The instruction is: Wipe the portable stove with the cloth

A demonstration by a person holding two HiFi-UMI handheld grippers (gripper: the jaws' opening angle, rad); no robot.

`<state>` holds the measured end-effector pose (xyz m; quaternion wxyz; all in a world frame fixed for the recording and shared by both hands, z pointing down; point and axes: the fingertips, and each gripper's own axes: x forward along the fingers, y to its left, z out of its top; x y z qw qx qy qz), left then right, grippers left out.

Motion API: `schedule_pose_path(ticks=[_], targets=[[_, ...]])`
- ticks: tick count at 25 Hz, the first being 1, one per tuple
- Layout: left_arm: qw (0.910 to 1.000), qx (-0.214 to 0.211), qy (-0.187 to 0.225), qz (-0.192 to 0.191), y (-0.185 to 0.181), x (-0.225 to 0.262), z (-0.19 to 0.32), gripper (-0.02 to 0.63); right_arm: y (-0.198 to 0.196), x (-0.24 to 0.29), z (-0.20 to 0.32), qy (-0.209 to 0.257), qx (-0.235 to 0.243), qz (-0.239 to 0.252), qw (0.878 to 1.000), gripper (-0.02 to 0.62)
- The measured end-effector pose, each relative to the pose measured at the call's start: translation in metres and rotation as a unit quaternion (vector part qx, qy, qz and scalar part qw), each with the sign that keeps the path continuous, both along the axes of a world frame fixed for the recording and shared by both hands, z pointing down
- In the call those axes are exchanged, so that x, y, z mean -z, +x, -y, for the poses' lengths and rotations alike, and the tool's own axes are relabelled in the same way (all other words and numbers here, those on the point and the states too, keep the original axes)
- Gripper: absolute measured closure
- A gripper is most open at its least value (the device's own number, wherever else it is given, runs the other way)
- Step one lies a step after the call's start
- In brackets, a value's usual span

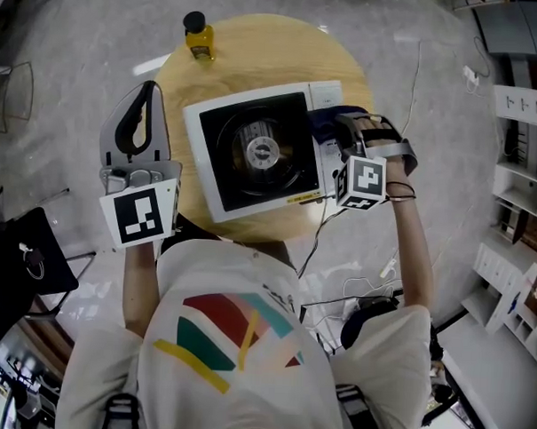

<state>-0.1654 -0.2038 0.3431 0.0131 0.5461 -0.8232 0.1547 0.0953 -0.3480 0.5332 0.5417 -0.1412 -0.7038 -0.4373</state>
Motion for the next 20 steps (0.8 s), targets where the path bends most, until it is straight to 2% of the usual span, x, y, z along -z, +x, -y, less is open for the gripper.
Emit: schedule_pose_path(ticks=[7,12,20], targets=[[0.9999,-0.011,0.010,0.000,0.006,0.003,0.004,0.600,0.046,-0.001,-0.031,0.000,-0.012,-0.007,1.000,0.565],[0.9986,-0.009,0.050,-0.012,0.010,0.016,0.010,0.600,0.081,-0.002,-0.059,-0.011,-0.023,-0.030,0.999,0.565],[0.9969,-0.031,0.072,-0.010,0.018,0.032,0.015,0.600,0.124,-0.005,-0.092,-0.015,-0.048,-0.050,0.998,0.565]])
